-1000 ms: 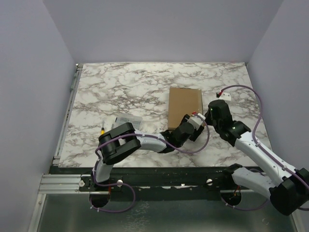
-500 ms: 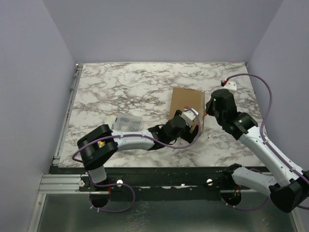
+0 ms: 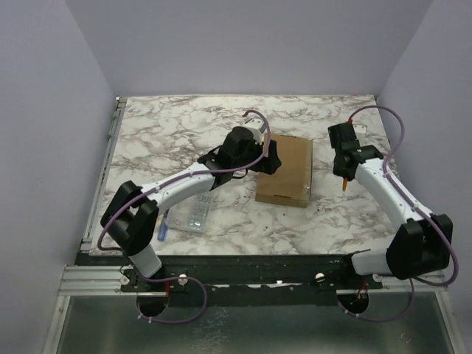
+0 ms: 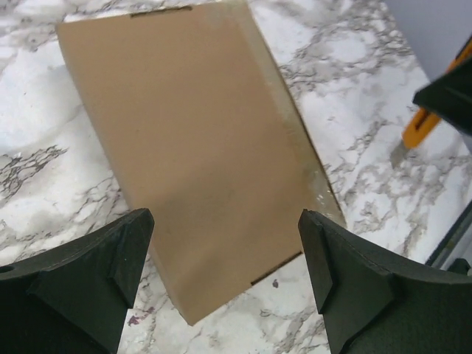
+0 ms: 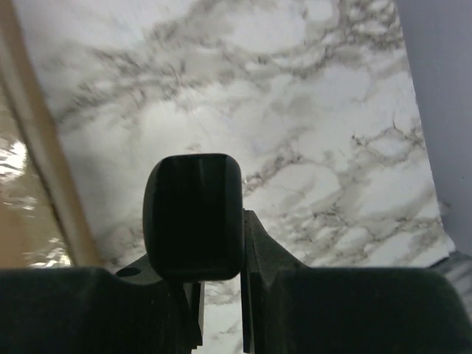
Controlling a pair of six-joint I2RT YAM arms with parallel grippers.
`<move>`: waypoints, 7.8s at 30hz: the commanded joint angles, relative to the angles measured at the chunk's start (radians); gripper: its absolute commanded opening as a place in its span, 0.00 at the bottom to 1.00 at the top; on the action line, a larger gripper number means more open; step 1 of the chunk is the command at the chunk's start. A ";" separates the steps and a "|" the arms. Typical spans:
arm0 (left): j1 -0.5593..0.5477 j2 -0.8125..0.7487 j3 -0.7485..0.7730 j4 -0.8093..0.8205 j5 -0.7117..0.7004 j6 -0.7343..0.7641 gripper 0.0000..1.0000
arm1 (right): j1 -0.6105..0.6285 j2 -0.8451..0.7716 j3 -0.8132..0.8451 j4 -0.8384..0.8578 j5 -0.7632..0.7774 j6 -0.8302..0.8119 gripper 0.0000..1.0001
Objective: Unpack the express box
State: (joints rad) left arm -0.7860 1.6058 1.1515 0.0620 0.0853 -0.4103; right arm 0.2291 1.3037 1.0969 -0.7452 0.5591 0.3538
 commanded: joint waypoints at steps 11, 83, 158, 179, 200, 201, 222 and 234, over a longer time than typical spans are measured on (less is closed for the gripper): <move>0.052 0.269 0.206 -0.280 0.004 0.019 0.88 | -0.088 0.333 0.028 -0.016 -0.173 -0.191 0.20; 0.120 0.396 0.191 -0.323 -0.011 -0.060 0.72 | -0.179 0.174 -0.301 0.504 -0.622 -0.009 0.21; -0.420 0.439 -0.134 0.677 -0.610 0.566 0.83 | 0.043 0.017 -0.375 0.252 -0.627 0.248 0.47; -0.334 0.334 -0.211 0.542 -0.540 0.514 0.95 | 0.059 -0.038 -0.413 0.303 -0.585 0.269 0.37; -0.274 0.187 -0.259 0.349 -0.328 0.229 0.94 | -0.132 -0.209 -0.589 0.414 -0.747 0.284 0.35; -0.274 0.162 -0.238 0.299 -0.298 0.220 0.94 | -0.132 -0.217 -0.563 0.391 -0.742 0.265 0.37; 0.067 0.291 0.257 -0.096 0.102 0.135 0.81 | -0.242 0.153 -0.064 0.414 -0.695 0.014 0.52; 0.138 0.529 0.567 -0.168 0.085 0.133 0.81 | -0.265 0.314 0.006 0.472 -0.739 -0.006 0.51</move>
State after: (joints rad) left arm -0.6735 2.0857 1.6199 -0.0772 0.1501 -0.2676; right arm -0.0235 1.5734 1.0637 -0.3080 -0.1459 0.3672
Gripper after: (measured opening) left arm 0.814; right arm 0.513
